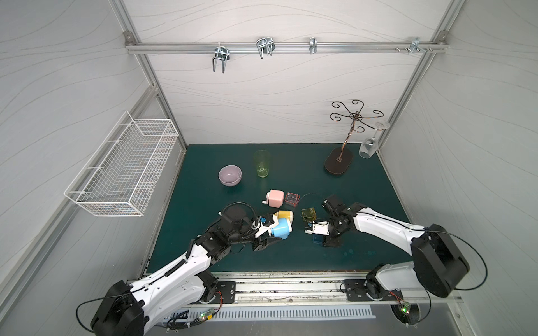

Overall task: Put the tray back into the pencil sharpener
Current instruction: Place the container at the center of the board, then pick up the container from the center of the board.

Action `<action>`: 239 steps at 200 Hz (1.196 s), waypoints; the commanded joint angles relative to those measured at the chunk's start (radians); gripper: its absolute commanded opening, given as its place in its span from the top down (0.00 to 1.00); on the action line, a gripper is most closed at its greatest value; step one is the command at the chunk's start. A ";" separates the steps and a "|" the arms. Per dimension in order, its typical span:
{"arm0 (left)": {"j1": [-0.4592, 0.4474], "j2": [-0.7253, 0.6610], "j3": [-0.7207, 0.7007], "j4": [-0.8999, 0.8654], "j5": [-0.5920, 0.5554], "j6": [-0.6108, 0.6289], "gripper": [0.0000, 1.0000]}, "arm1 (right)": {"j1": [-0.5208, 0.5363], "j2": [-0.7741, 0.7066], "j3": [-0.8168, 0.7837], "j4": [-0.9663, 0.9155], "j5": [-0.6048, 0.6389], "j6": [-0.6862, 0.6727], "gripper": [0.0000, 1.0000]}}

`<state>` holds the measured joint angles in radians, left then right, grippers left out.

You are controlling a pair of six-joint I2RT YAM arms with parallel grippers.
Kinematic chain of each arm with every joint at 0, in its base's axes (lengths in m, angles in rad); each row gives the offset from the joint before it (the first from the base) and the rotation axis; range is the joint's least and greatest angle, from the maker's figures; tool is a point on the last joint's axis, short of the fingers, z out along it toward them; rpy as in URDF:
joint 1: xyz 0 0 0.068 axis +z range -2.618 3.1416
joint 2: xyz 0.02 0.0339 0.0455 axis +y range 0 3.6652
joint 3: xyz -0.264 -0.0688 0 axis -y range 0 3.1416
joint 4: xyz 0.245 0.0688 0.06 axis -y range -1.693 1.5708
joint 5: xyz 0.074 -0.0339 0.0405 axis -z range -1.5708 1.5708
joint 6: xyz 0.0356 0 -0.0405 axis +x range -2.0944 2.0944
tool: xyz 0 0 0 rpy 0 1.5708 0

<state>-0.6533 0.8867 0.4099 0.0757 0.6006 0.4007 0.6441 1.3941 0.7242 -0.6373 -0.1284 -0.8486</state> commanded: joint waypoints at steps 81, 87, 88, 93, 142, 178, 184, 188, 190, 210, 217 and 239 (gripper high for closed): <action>0.012 -0.027 0.002 0.053 -0.019 0.067 1.00 | -0.032 -0.110 0.034 -0.082 -0.053 -0.024 0.20; 0.013 -0.028 0.001 0.053 -0.019 0.065 1.00 | -0.035 -0.138 0.049 -0.110 -0.064 -0.019 0.20; 0.013 -0.029 0.001 0.054 -0.020 0.065 1.00 | -0.035 -0.144 0.052 -0.114 -0.065 -0.018 0.20; 0.014 -0.028 0.000 0.057 -0.022 0.064 1.00 | -0.035 -0.168 0.067 -0.134 -0.068 -0.010 0.19; 0.014 -0.020 -0.022 0.108 -0.050 0.037 1.00 | 0.094 -0.234 0.261 -0.124 0.317 0.661 0.30; 0.015 -0.011 -0.019 0.137 -0.087 0.039 1.00 | 0.129 -0.100 0.387 -0.428 0.452 1.379 0.46; 0.015 -0.008 -0.017 0.140 -0.088 0.039 1.00 | 0.129 -0.100 0.368 -0.436 0.423 1.439 0.47; 0.016 -0.007 -0.017 0.143 -0.087 0.038 1.00 | 0.132 -0.104 0.353 -0.432 0.400 1.472 0.48; 0.016 -0.005 -0.017 0.145 -0.087 0.038 1.00 | 0.133 -0.107 0.343 -0.429 0.392 1.486 0.48; 0.015 0.003 -0.017 0.158 -0.085 0.026 1.00 | 0.157 -0.143 0.234 -0.380 0.339 1.610 0.47; 0.015 0.006 -0.020 0.166 -0.084 0.017 1.00 | 0.157 -0.152 0.197 -0.363 0.330 1.643 0.47; 0.015 0.012 -0.026 0.185 -0.078 0.004 1.00 | 0.155 -0.163 0.097 -0.285 0.316 1.694 0.55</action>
<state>-0.6426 0.8932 0.3771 0.1574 0.5117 0.4179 0.7940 1.2583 0.9035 -0.9440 0.2092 0.6411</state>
